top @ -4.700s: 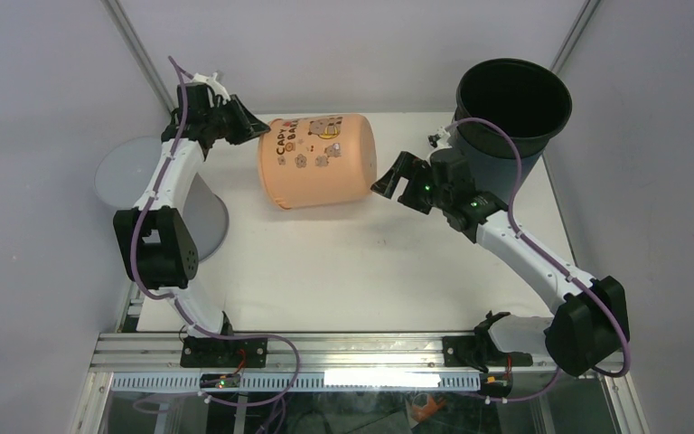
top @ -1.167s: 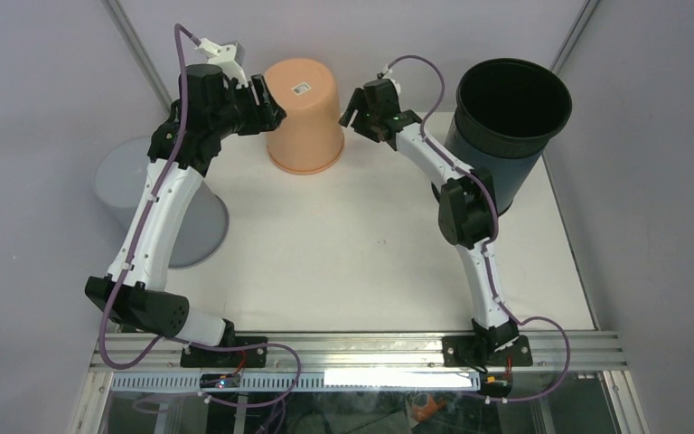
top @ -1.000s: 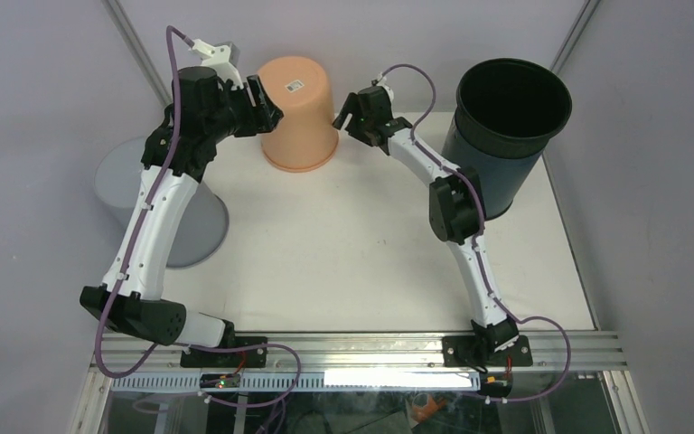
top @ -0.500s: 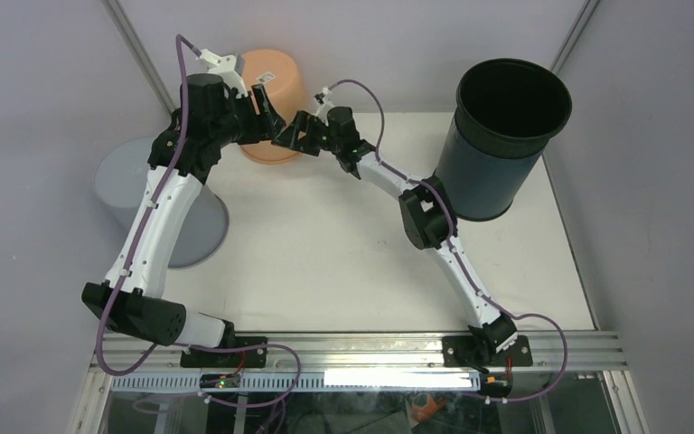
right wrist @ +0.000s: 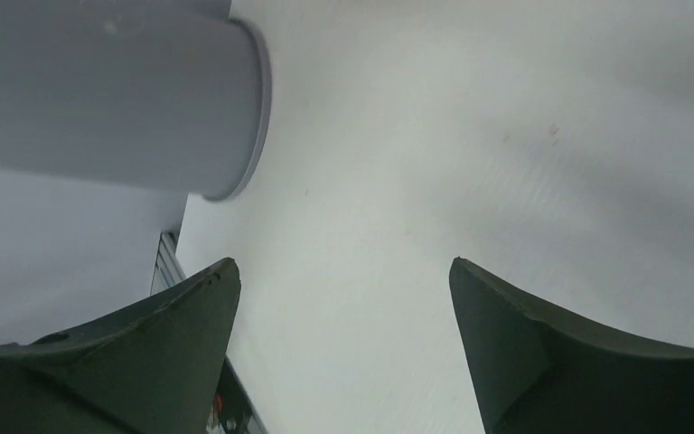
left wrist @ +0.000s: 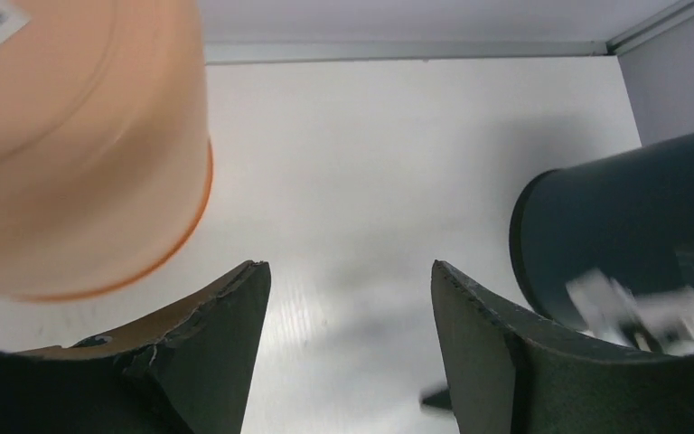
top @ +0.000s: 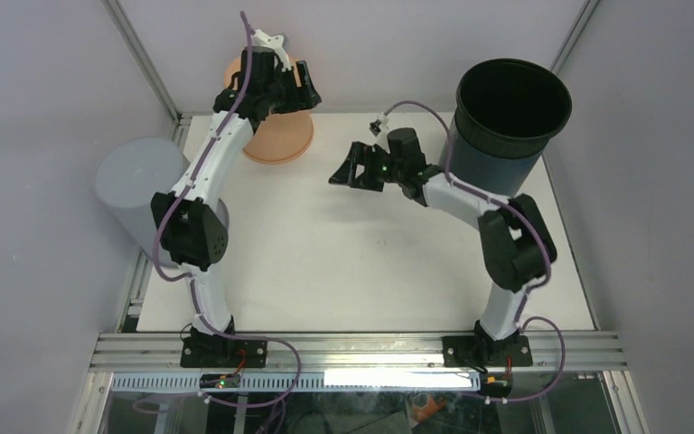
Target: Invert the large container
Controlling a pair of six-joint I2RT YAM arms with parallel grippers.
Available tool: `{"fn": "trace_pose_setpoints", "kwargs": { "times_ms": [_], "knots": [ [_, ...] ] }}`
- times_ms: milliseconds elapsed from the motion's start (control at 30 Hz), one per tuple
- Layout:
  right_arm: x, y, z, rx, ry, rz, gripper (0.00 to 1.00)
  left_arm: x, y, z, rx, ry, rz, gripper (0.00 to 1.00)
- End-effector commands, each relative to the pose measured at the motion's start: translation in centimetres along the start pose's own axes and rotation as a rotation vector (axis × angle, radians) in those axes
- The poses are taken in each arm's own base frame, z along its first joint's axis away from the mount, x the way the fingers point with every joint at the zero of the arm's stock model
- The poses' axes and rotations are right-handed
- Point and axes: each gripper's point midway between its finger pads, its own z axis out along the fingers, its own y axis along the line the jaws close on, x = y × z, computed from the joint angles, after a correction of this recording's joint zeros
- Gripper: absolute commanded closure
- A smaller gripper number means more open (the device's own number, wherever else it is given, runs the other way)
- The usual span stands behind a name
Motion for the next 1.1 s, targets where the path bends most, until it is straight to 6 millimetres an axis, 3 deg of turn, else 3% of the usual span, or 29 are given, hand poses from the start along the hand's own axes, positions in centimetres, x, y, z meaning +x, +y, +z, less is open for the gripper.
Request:
{"fn": "trace_pose_setpoints", "kwargs": {
  "times_ms": [0, 133, 233, 333, 467, 667, 833, 933, 1067],
  "knots": [
    [3.4, 3.1, -4.5, 0.013, 0.0, -0.127, 0.1, -4.0, -3.6, 3.8, 0.092, -0.148, 0.053, 0.32],
    [6.0, 2.6, -7.5, 0.081, 0.018, -0.153, 0.1, -4.0, -6.8, 7.5, 0.138, -0.234, 0.1, 0.26],
    [6.8, 2.0, -9.2, 0.124, 0.018, -0.155, 0.09, -4.0, -7.1, 10.4, 0.095, -0.298, 0.109, 0.24],
    [7.2, 1.9, -10.1, 0.143, 0.02, -0.15, 0.09, -4.0, -4.6, 13.9, -0.023, -0.357, 0.102, 0.24],
    [7.2, 2.2, -10.6, 0.145, 0.012, -0.142, 0.09, -4.1, -0.8, 15.9, -0.201, -0.429, 0.149, 0.2],
    [7.1, 2.4, -10.8, 0.144, 0.008, -0.148, 0.08, -4.5, 6.5, 14.9, -0.499, -0.496, 0.238, 0.14],
    [7.1, 2.3, -10.8, 0.15, 0.007, -0.149, 0.08, -5.5, 14.5, 11.3, -0.654, -0.52, 0.154, 0.14],
    [7.1, 2.3, -10.8, 0.148, 0.008, -0.145, 0.08, -5.8, 18.0, 9.1, -0.728, -0.523, 0.114, 0.14],
    [6.8, 2.5, -10.8, 0.15, -0.002, -0.149, 0.08, -6.0, 21.1, 6.7, -0.796, -0.523, 0.084, 0.14]
  ]
}}
